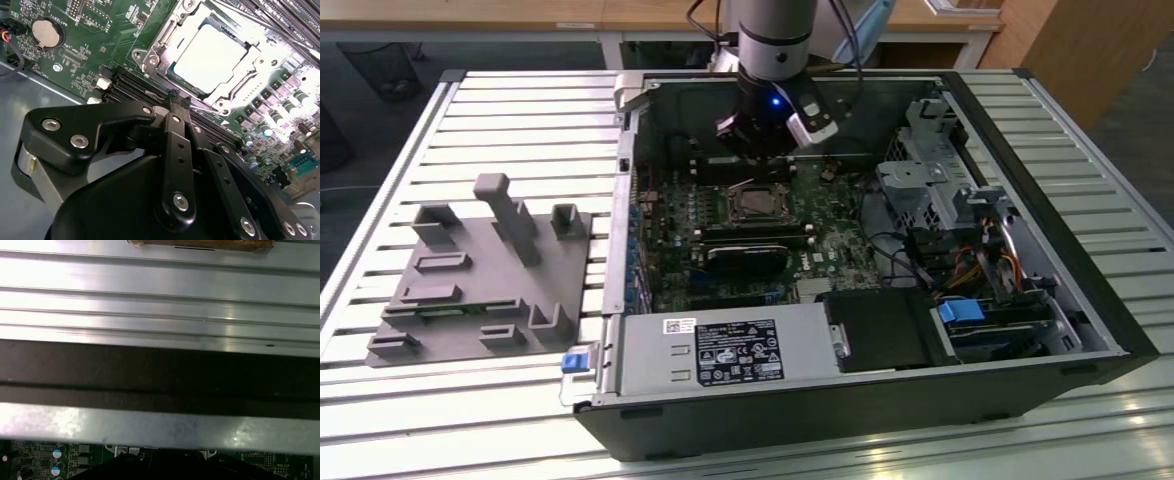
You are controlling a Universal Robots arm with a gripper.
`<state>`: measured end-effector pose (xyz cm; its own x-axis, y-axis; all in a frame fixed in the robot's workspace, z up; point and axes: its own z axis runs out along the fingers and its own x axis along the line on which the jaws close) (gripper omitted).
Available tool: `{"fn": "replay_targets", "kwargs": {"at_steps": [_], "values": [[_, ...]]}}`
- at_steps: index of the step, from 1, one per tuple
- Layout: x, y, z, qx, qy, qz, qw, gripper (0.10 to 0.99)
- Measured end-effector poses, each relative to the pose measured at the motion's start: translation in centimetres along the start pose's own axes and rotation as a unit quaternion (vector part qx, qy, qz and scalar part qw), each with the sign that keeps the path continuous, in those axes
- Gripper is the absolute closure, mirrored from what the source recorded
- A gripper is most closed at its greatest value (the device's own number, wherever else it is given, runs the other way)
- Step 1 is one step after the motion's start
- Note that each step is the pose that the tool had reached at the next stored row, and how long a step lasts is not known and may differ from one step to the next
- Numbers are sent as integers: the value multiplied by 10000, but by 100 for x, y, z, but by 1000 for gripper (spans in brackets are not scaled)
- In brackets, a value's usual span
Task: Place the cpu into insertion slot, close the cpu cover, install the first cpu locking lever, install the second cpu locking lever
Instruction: 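Install the first cpu locking lever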
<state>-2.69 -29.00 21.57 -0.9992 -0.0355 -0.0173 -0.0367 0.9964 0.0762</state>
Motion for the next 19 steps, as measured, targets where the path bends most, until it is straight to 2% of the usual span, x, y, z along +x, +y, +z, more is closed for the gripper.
{"fn": "replay_targets", "kwargs": {"at_steps": [19], "values": [[-36,-5,55,0,0,0,10000,980]]}}
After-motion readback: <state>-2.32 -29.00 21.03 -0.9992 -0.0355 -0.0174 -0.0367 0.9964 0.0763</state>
